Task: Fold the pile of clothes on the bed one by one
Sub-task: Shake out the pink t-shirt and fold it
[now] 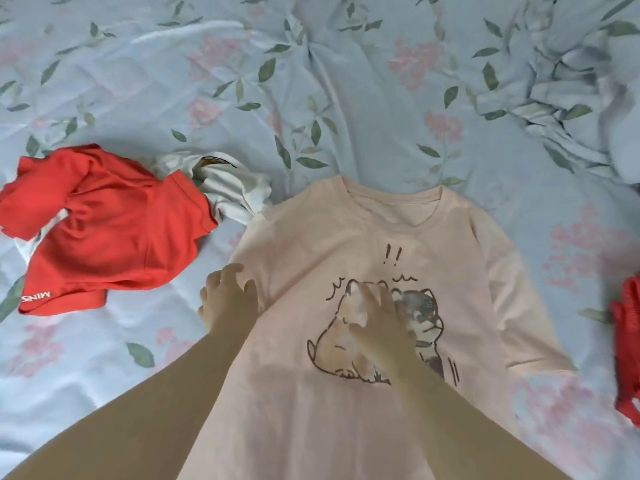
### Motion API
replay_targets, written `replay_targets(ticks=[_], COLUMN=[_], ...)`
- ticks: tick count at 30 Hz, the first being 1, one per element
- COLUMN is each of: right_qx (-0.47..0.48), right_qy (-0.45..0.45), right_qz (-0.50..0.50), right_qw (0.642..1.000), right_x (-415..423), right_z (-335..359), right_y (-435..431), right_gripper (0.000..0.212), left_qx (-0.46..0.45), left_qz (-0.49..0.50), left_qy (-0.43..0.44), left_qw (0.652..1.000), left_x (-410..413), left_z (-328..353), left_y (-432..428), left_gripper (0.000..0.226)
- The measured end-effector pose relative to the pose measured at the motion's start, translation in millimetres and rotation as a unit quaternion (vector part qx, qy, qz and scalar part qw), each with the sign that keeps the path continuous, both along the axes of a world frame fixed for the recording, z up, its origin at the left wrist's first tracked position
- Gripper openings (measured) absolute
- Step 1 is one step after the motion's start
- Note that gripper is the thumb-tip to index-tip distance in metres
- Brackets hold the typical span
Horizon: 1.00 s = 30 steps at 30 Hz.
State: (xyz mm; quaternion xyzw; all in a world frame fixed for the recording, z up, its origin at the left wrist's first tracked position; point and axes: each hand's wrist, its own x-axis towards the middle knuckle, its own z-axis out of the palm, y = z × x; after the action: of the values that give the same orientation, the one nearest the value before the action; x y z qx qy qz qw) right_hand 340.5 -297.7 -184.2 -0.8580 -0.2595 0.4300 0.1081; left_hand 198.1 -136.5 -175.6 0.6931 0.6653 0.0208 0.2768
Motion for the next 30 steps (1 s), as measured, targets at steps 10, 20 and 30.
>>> replay_targets(ticks=[10, 20, 30], right_qx=[-0.075, -0.082, -0.09], right_qy=[-0.019, -0.001, -0.018], right_qz=[0.016, 0.004, 0.016], right_qw=[0.997, 0.997, 0.996], right_x=[-14, -15, -17], right_z=[-33, -30, -29], right_y=[13, 13, 13], right_gripper=[0.059, 0.067, 0.069], left_qx=[-0.18, -0.325, -0.063], left_qz=[0.156, 0.323, 0.283], left_qy=[-0.085, -0.417, -0.509], left_qw=[0.967, 0.785, 0.811], left_x=[-34, -57, -71], left_z=[-26, -5, 18], left_y=[33, 63, 113], left_gripper=[0.033, 0.031, 0.025])
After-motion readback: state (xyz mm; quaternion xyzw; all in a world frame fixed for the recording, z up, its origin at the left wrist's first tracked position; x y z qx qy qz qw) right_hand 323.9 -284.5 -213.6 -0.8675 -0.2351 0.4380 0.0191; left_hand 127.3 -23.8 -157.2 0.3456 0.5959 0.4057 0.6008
